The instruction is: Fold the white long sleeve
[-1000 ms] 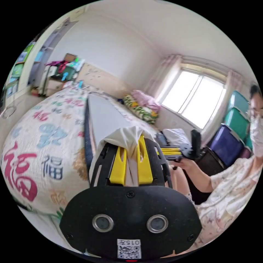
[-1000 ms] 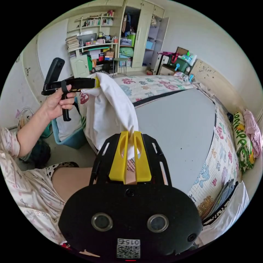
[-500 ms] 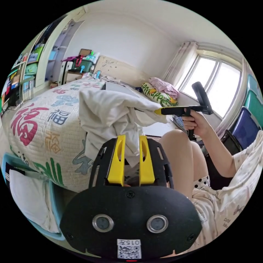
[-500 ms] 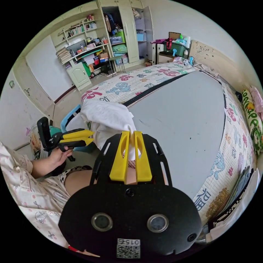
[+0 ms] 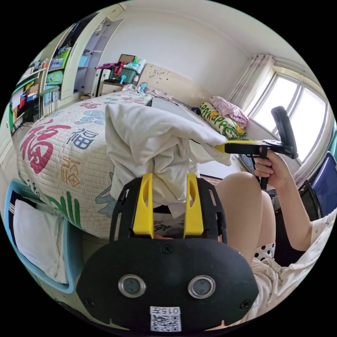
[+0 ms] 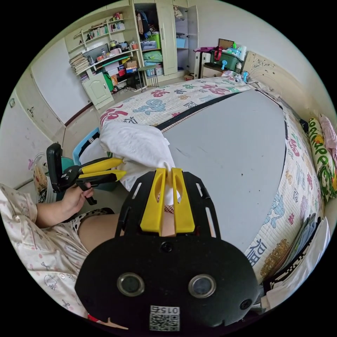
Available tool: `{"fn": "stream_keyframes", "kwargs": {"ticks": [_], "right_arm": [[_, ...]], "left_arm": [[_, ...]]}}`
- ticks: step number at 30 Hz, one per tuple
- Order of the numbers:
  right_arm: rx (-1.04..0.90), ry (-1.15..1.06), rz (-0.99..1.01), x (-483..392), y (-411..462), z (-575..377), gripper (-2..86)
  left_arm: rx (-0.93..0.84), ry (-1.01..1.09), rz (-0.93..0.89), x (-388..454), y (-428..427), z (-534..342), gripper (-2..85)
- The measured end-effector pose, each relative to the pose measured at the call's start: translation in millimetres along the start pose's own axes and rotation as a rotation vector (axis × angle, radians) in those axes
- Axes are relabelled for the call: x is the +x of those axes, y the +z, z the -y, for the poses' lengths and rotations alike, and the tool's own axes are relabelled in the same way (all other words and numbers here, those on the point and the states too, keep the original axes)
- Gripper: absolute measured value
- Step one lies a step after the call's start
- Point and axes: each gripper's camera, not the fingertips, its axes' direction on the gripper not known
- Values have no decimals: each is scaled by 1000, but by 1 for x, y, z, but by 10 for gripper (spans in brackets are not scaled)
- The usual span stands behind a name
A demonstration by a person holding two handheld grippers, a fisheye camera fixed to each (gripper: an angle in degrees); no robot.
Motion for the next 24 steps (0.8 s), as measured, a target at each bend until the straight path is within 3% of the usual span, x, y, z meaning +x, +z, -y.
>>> {"fn": "stream_keyframes", "kwargs": {"ticks": [6, 11, 15, 18, 24], "right_arm": [[-10, 28, 31, 3, -1, 39, 37], [70, 112, 75, 20, -23, 60, 36], [273, 291, 157, 66, -79, 56, 30], [378, 373, 105, 91, -129, 53, 24], [474, 362, 71, 97, -207, 70, 17]], "left_arm": [[-18, 5, -5, 3, 17, 6, 123], [-43, 16, -64, -13, 1, 24, 37], [-14, 97, -73, -20, -57, 39, 17], [34, 146, -10, -23, -107, 50, 11], [147, 197, 52, -42, -205, 86, 3]]}}
